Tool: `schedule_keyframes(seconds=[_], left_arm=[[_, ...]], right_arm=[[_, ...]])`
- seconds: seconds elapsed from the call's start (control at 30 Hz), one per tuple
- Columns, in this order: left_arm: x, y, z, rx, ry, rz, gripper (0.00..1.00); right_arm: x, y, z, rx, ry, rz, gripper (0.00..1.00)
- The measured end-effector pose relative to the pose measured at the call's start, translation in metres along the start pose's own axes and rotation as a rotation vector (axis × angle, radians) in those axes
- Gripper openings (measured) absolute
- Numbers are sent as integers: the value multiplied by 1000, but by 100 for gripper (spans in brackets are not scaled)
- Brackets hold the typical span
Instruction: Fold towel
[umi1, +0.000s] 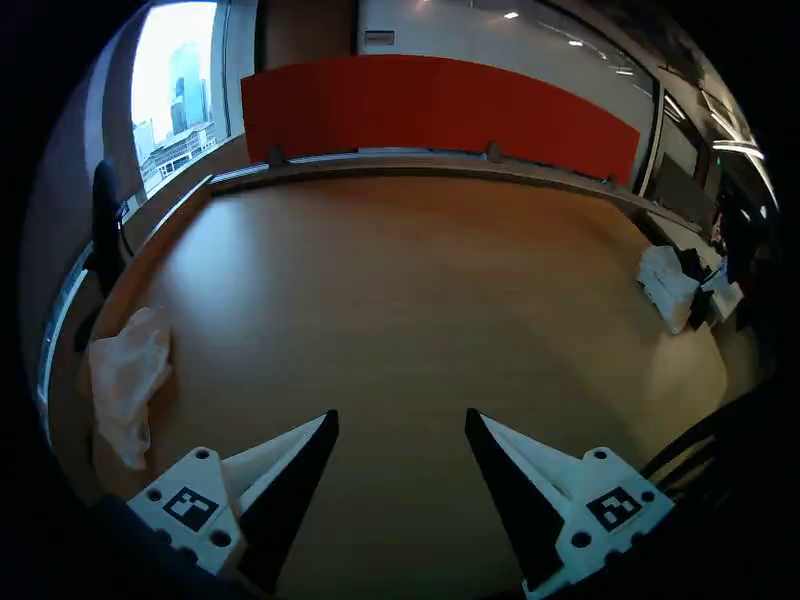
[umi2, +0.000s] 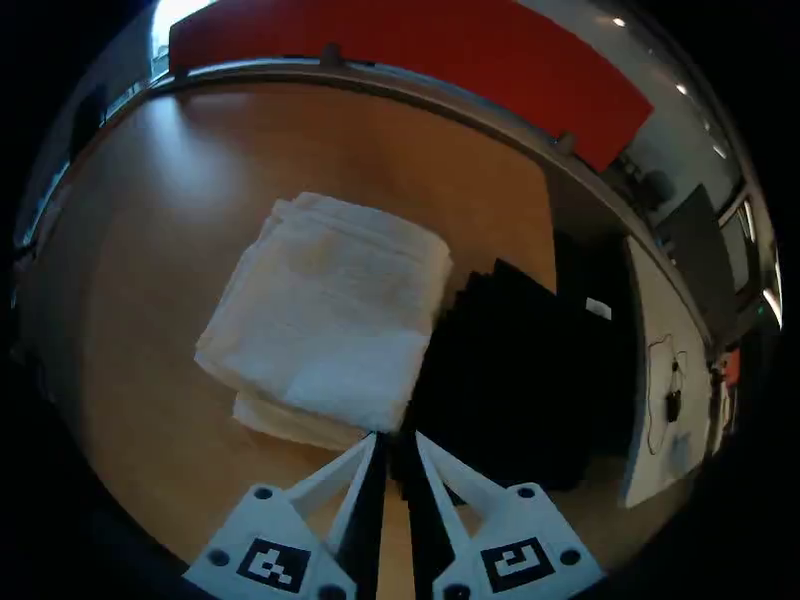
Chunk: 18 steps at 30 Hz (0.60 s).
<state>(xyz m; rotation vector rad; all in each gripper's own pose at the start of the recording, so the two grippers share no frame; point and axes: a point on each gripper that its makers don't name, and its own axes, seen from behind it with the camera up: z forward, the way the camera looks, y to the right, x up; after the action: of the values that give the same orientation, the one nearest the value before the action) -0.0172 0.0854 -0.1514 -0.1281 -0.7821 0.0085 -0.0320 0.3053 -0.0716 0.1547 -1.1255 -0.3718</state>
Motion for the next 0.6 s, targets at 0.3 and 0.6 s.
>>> schedule_keyframes(seconds=[0.3, 0.6], left_arm=[[0, -2, 1, 0, 1, -3, 94], [-1, -2, 1, -7, 3, -2, 94]], right_arm=[[-3, 6, -5, -33, 2, 25, 30], [-4, 9, -9, -57, 4, 34, 82]])
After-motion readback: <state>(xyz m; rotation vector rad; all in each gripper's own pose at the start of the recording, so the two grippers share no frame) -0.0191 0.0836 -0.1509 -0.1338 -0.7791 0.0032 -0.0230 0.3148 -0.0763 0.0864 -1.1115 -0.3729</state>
